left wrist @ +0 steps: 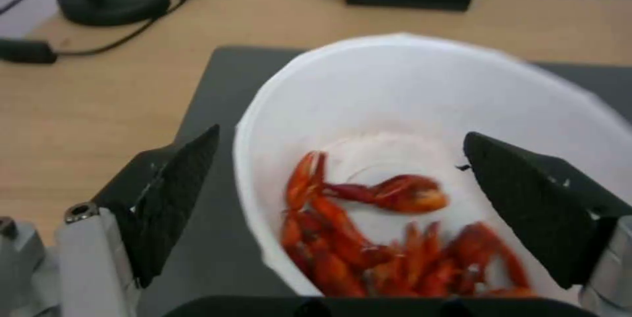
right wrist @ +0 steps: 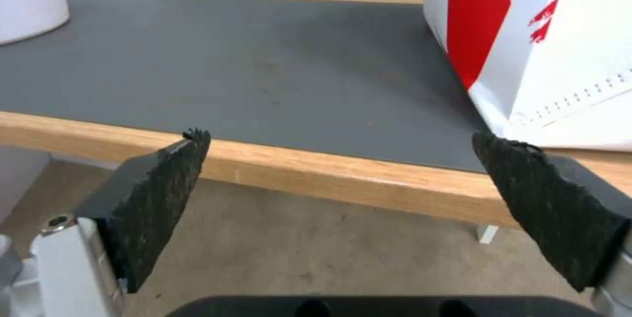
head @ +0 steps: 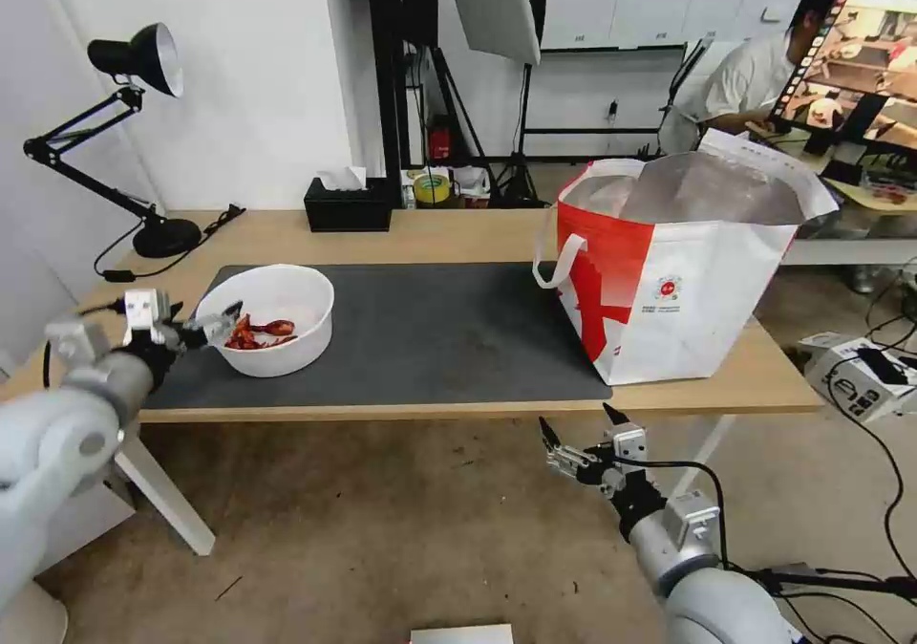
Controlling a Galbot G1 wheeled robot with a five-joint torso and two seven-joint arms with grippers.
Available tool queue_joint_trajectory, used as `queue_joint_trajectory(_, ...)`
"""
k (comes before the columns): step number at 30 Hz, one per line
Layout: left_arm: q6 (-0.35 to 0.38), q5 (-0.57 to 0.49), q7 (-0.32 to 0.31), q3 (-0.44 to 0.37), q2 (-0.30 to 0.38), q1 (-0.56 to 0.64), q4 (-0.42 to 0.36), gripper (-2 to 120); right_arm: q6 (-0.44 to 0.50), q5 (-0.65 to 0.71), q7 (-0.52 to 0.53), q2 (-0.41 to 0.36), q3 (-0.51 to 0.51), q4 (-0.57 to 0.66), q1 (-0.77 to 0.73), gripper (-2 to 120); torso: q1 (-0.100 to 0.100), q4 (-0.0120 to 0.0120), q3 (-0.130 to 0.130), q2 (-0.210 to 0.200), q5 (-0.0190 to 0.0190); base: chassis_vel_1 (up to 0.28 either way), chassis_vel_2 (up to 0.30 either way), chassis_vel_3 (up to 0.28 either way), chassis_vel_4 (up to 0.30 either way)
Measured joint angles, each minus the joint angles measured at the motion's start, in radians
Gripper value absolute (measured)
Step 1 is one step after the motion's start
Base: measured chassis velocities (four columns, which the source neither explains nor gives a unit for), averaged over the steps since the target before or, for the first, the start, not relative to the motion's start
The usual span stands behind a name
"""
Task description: Pick up the trash from the table and place it into the takeout bag.
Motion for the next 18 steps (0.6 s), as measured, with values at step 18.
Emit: queue_joint_trajectory(18, 0.224, -0.327, -0.33, 0.16, -0.032, -0.253, 0.141, 100, 0.0, 0.0, 0.0, 0.0, 0.0, 0.0, 0.0, 100, 0.0, 0.0001, 0.0, 0.0, 0.0005, 0.0, 0.0, 0.0, 0.0)
